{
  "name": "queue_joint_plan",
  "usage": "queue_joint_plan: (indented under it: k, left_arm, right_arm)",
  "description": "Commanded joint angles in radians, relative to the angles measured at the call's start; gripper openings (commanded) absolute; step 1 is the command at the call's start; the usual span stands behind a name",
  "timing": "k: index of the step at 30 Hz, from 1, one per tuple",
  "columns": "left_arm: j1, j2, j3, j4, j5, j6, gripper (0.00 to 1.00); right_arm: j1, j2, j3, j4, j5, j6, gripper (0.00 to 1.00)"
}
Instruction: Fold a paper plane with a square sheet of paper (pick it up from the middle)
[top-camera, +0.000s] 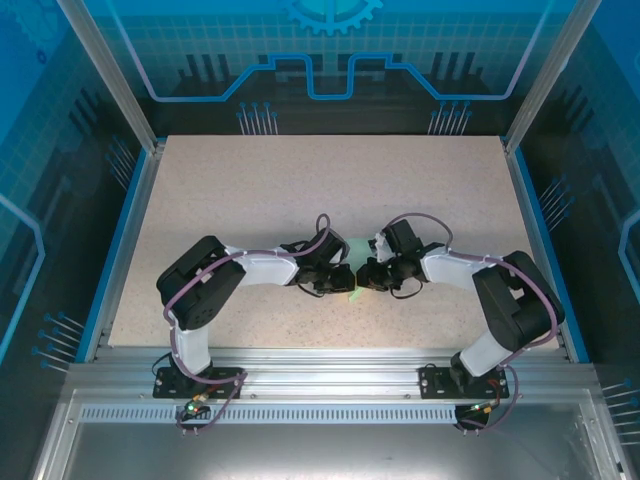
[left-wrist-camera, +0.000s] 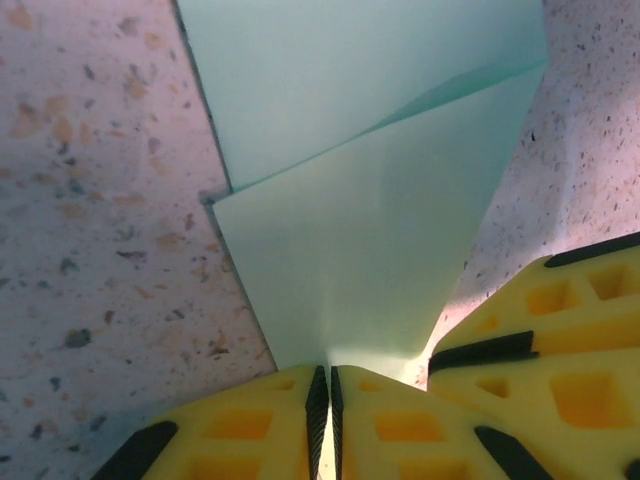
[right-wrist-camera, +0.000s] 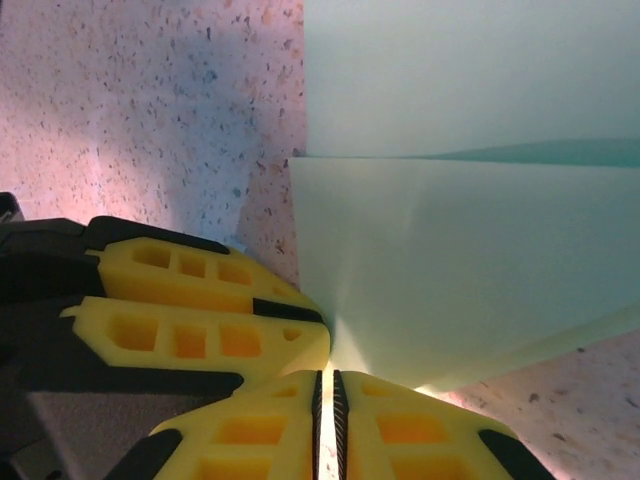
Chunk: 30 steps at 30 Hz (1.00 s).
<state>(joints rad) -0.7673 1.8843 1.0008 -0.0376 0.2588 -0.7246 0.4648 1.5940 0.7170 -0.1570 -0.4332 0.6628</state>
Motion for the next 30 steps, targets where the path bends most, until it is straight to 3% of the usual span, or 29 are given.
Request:
queue_joint_plan:
  k: [1,9,15,24,30]
  left_arm:
    - [0.002,0.027,0.007,-0.030,-0.020,0.027,0.16]
    - [0.003,0.033,0.009,-0.047,-0.030,0.039,0.15]
    - [0.003,0.042,0.018,-0.060,-0.027,0.050,0.14]
    - [0.002,-0.151,-0.035,-0.030,-0.014,0.014,0.25]
    - [-0.023,-0.167,-0.078,0.043,0.063,-0.046,0.21]
  right_arm:
    - [0.028,0.043,-0.016,0.018,0.009,0.027,0.14]
    - [-0.012,0.075,-0.041,0.018,0.049,0.026,0.13]
    - [-0.034,0.064,-0.027,0.027,0.010,0.026,0.14]
    - [-0.033,0.071,-0.033,0.029,0.003,0.050,0.14]
    - [-0.032,0.082,-0.033,0.040,-0.001,0.059,0.15]
